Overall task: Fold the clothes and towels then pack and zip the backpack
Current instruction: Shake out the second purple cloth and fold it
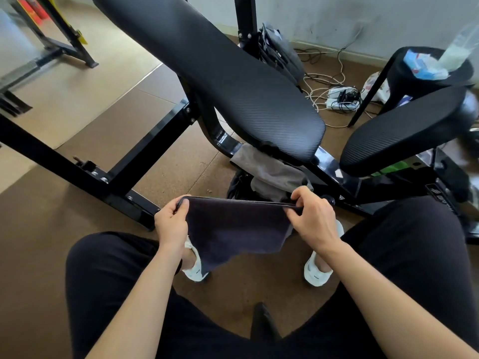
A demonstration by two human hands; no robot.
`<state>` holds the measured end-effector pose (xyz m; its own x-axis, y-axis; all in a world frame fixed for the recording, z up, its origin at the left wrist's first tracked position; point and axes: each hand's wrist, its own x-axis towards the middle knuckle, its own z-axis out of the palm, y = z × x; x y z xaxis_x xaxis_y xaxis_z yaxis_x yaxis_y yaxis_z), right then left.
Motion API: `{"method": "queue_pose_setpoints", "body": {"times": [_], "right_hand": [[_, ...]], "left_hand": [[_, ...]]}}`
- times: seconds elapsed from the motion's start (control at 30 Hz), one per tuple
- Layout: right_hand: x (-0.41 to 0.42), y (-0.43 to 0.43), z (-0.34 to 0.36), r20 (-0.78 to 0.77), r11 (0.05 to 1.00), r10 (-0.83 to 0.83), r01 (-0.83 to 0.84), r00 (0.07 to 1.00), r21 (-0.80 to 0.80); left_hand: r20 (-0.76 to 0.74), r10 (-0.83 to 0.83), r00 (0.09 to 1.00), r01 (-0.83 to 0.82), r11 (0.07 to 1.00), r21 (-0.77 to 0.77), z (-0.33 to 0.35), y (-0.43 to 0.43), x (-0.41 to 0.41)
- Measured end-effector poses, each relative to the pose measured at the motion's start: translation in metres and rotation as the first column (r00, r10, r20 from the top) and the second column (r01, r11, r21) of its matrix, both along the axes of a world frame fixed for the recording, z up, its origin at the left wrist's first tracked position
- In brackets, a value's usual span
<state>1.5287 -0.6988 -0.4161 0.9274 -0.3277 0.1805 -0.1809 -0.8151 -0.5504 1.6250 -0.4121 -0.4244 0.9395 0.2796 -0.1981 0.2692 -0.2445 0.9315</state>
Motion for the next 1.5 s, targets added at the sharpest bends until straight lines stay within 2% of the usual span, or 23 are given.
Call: {"method": "queue_pose_setpoints", "body": {"times": [0.2,0.4,0.6,0.7,0.77,0.87,0.97,1.03,1.17,1.23,1.3,1.37,1.43,1.5], "right_hand": [[0.000,0.001,0.004,-0.188,0.973,0.226,-0.213,0.956,0.088],[-0.001,0.006,-0.005,-0.040,0.928,0.345,-0.335,0.938,0.164],[-0.009,0.024,0.011,-0.028,0.854,0.462,-0.437,0.886,0.282],[-0.013,0.030,0.016,-0.096,0.793,0.587,-0.546,0.804,0.269],[-0.015,0.034,0.015,-0.205,0.733,0.678,-0.631,0.705,0.253],[-0.015,0.037,0.010,-0.392,0.712,0.691,-0.666,0.607,0.223],[-0.014,0.034,0.006,-0.495,0.744,0.652,-0.609,0.574,0.273],[-0.012,0.032,0.004,-0.512,0.774,0.626,-0.550,0.588,0.314],[-0.006,0.025,-0.003,-0.474,0.847,0.520,-0.358,0.711,0.392],[-0.003,0.023,-0.008,-0.430,0.855,0.440,-0.220,0.789,0.470],[-0.001,0.025,-0.010,-0.379,0.783,0.349,-0.044,0.857,0.620],[-0.001,0.031,-0.009,-0.335,0.627,0.280,0.093,0.899,0.773],[-0.001,0.037,-0.007,-0.311,0.474,0.263,0.158,0.913,0.866],[-0.001,0.041,-0.006,-0.295,0.353,0.265,0.192,0.918,0.916]], "left_hand": [[0.004,-0.025,1.000,0.025,1.000,0.013,0.001,-0.004,-0.003],[0.007,0.002,1.000,-0.002,1.000,0.014,-0.002,-0.004,-0.002],[-0.001,0.008,1.000,-0.008,1.000,0.014,-0.008,-0.003,0.005],[-0.012,-0.018,1.000,0.019,1.000,0.011,-0.011,-0.002,0.010],[0.000,-0.048,0.999,0.048,0.999,0.026,-0.013,-0.004,0.010],[0.011,-0.105,0.994,0.105,0.993,0.062,-0.015,-0.008,0.008],[0.019,-0.153,0.988,0.151,0.984,0.093,-0.017,-0.010,0.008],[0.022,-0.179,0.984,0.176,0.979,0.102,-0.017,-0.010,0.008],[0.012,-0.225,0.974,0.224,0.972,0.066,-0.013,-0.015,0.001],[0.005,-0.271,0.963,0.271,0.962,0.045,-0.010,-0.019,-0.004],[0.004,-0.347,0.938,0.346,0.938,0.034,-0.009,-0.023,-0.009],[0.009,-0.409,0.912,0.409,0.913,0.004,-0.013,-0.030,-0.017],[0.015,-0.464,0.886,0.464,0.886,-0.013,-0.017,-0.037,-0.025],[0.052,-0.532,0.845,0.531,0.847,0.036,-0.020,-0.046,-0.033]]}}
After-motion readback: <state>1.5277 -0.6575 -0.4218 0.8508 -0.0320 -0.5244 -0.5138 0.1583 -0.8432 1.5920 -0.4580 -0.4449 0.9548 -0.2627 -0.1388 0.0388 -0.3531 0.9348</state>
